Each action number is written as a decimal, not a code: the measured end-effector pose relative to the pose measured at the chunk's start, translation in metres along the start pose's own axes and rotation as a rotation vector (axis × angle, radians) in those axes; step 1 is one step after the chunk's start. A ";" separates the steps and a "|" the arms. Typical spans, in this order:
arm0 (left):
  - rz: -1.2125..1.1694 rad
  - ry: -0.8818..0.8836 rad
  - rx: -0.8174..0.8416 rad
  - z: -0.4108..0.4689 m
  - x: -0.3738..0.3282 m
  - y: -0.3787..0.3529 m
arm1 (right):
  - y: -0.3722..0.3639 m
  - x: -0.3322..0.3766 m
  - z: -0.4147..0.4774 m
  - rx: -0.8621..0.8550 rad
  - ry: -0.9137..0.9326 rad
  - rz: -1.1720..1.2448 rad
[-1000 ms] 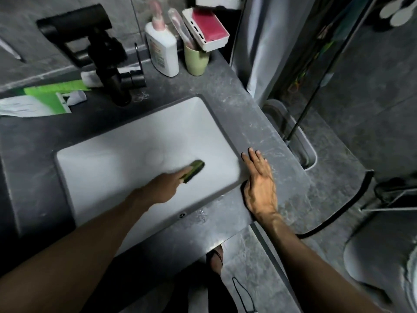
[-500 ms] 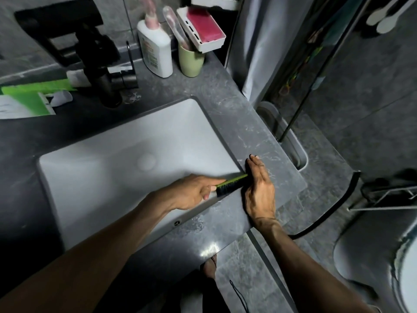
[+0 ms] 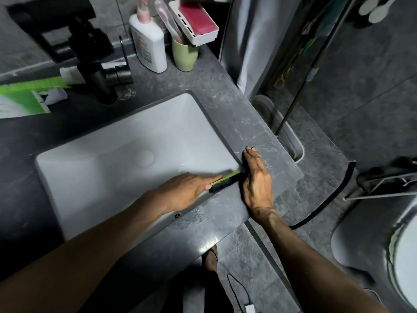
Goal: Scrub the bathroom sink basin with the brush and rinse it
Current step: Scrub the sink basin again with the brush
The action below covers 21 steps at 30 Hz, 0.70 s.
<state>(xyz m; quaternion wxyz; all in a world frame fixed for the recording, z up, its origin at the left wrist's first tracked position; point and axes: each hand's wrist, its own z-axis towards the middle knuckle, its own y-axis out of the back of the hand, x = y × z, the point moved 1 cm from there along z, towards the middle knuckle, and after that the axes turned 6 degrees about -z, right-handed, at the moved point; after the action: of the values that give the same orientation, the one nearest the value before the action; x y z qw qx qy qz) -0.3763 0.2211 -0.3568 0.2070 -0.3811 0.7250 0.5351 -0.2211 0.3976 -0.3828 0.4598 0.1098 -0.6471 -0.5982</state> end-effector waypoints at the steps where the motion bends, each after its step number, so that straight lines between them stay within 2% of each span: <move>1: 0.010 -0.020 0.009 -0.012 0.008 -0.002 | 0.000 0.000 0.000 -0.006 0.000 0.004; 7: -0.033 -0.020 0.031 -0.071 0.037 -0.001 | -0.001 0.002 -0.001 0.000 0.000 -0.013; 12: 0.098 0.044 -0.051 -0.013 -0.009 0.003 | -0.001 0.001 0.000 0.001 0.011 -0.035; 14: 0.140 0.015 -0.048 -0.010 -0.012 0.006 | -0.001 0.001 0.001 -0.006 0.002 -0.036; 19: 0.266 -0.018 -0.061 -0.099 0.024 0.006 | -0.004 0.001 0.000 0.002 0.025 -0.019; 21: 0.330 0.004 -0.076 -0.098 0.017 0.004 | -0.004 0.001 -0.001 0.013 0.028 -0.011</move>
<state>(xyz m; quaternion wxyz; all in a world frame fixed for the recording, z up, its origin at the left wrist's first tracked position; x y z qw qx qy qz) -0.3799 0.1244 -0.3327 0.1005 -0.2654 0.7574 0.5880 -0.2225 0.3954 -0.3862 0.4647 0.1248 -0.6440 -0.5948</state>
